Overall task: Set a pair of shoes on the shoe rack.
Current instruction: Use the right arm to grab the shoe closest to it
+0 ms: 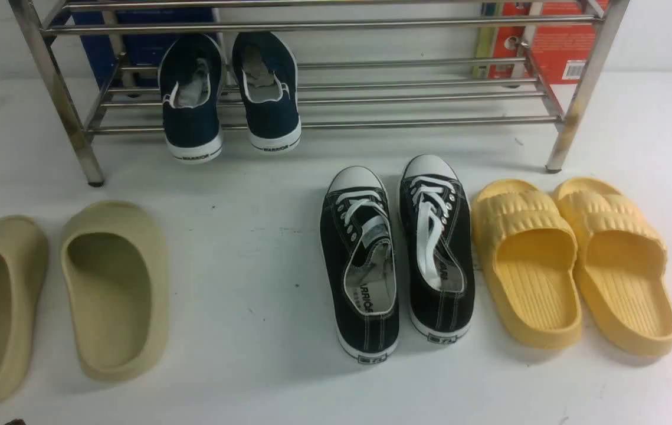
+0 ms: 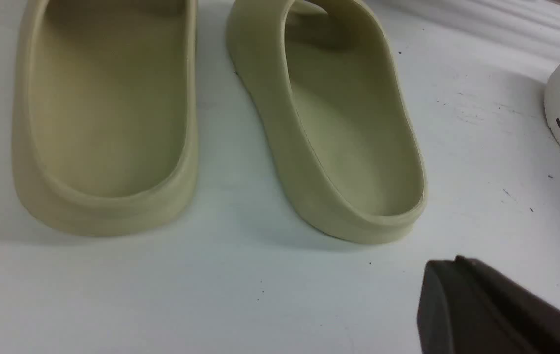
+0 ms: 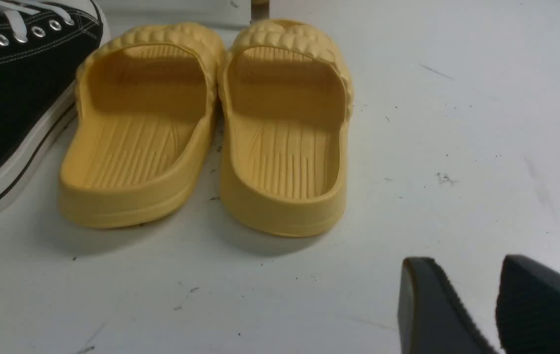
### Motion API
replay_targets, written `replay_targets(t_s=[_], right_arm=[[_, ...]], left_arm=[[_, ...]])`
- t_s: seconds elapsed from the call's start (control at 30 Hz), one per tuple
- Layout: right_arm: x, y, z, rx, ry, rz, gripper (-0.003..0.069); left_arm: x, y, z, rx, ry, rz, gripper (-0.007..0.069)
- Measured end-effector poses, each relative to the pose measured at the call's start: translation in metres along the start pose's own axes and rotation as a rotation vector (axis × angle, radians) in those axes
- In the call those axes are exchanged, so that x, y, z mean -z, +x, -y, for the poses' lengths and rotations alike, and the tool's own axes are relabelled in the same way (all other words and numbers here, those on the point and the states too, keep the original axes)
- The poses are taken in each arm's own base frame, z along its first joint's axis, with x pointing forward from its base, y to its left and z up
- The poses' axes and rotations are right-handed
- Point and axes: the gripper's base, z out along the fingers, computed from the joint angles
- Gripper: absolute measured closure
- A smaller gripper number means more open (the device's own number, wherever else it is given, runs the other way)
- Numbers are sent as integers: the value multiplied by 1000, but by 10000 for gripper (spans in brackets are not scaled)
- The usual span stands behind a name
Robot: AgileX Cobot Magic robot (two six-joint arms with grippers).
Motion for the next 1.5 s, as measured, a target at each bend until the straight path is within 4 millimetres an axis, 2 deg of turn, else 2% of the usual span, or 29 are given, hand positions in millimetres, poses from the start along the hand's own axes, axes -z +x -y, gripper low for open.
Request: replay_targets(t_s=[1.17,1.23,1.37,1.43,1.5], right_arm=[[0,0,-2,-6,-36,7,413],[0,-1,-5,-133,-64,15,413],[0,-7,-11,-625,-168,64,413],[1,-13,-11,-778,-198,108,413],[1,-17,-10,-855,-211,144,413]], left_arm=[[0,0,0,2,1,-1,586],[0,0,0,2,1,-1,585],[0,0,0,2,1,-1,581],[0,0,0,2,1,-1,579],[0,0,0,2,1,-1,577]])
